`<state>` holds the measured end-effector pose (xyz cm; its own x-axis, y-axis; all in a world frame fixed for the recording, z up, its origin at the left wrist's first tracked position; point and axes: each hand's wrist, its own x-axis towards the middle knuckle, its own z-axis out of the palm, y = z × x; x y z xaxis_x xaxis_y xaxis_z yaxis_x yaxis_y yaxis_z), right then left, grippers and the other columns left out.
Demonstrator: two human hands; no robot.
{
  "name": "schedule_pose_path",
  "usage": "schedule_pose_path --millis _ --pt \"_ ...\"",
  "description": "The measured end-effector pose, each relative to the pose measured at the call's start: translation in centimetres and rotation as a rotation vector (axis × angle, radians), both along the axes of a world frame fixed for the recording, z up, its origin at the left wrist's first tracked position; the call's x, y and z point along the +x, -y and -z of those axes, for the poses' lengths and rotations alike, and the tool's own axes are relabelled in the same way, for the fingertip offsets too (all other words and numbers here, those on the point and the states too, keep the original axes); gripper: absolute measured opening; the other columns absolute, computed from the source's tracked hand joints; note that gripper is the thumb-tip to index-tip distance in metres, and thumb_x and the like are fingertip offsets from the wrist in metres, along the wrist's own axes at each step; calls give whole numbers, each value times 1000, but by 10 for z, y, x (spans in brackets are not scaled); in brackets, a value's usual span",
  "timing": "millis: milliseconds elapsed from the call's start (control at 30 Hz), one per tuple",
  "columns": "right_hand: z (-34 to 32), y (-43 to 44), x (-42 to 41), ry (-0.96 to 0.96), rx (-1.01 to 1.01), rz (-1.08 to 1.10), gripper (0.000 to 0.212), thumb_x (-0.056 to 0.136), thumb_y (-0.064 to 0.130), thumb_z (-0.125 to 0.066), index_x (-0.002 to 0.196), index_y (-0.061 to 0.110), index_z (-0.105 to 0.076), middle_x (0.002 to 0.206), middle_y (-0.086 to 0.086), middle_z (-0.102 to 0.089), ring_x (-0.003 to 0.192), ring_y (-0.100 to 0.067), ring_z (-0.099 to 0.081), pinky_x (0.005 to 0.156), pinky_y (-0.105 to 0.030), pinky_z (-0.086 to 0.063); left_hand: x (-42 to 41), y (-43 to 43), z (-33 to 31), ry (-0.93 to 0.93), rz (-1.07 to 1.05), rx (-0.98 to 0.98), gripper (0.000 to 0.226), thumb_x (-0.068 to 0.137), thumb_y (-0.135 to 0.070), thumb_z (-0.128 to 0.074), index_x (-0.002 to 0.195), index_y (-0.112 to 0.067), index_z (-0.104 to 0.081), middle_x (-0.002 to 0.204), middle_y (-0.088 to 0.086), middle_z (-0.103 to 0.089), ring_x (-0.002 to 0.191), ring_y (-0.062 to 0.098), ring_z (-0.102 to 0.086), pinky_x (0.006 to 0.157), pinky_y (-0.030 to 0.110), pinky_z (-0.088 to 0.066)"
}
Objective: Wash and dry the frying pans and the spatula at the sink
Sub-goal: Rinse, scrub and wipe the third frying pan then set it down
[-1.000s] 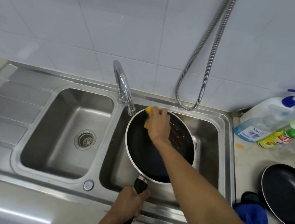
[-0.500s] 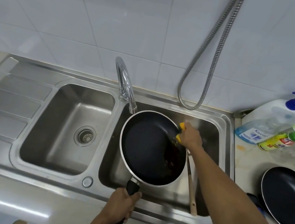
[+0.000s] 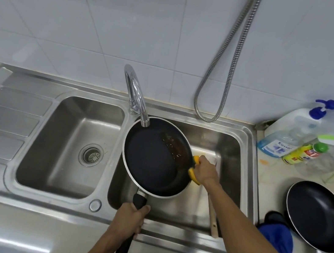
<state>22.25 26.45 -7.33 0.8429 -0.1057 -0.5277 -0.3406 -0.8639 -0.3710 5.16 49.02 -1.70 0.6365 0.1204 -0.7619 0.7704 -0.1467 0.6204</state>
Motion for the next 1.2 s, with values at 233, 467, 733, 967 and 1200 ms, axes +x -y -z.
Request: schedule_pose_path --millis 233,467,733,967,1200 --pt "-5 -7 -20 -37 -21 -28 30 96 26 -51 123 13 -51 122 -18 -61 108 -38 -60 85 -37 -44 0 -2 1 6 2 31 44 98 -21 -65 57 -14 -48 45 2 -45 36 15 -41 43 24 -38" --pt "-14 -12 -39 -48 -16 -133 12 94 27 -51 103 19 -49 117 -13 -64 103 -33 -59 83 -36 -46 1 -3 0 24 15 31 41 99 -23 -63 61 -10 -55 46 4 -47 37 15 -43 41 26 -40" --pt "-32 -24 -51 -160 65 -326 7 96 25 -51 99 20 -49 113 -9 -61 94 -24 -54 80 -33 -43 8 4 -4 43 -10 4 33 100 -19 -59 70 -7 -53 49 4 -44 37 13 -41 41 24 -39" --pt "-44 -11 -52 -281 327 -108 11 97 30 -53 101 20 -59 103 -2 -60 94 -20 -58 86 -38 -54 17 12 -1 47 -31 66 33 99 -19 -58 69 -7 -56 49 4 -48 37 14 -44 42 24 -40" --pt "-54 20 -47 -317 600 187 11 101 30 -52 101 21 -58 100 -8 -67 88 -22 -65 79 -36 -57 15 23 4 92 -15 178 32 99 -19 -60 71 -4 -63 49 5 -57 39 15 -54 50 28 -48"
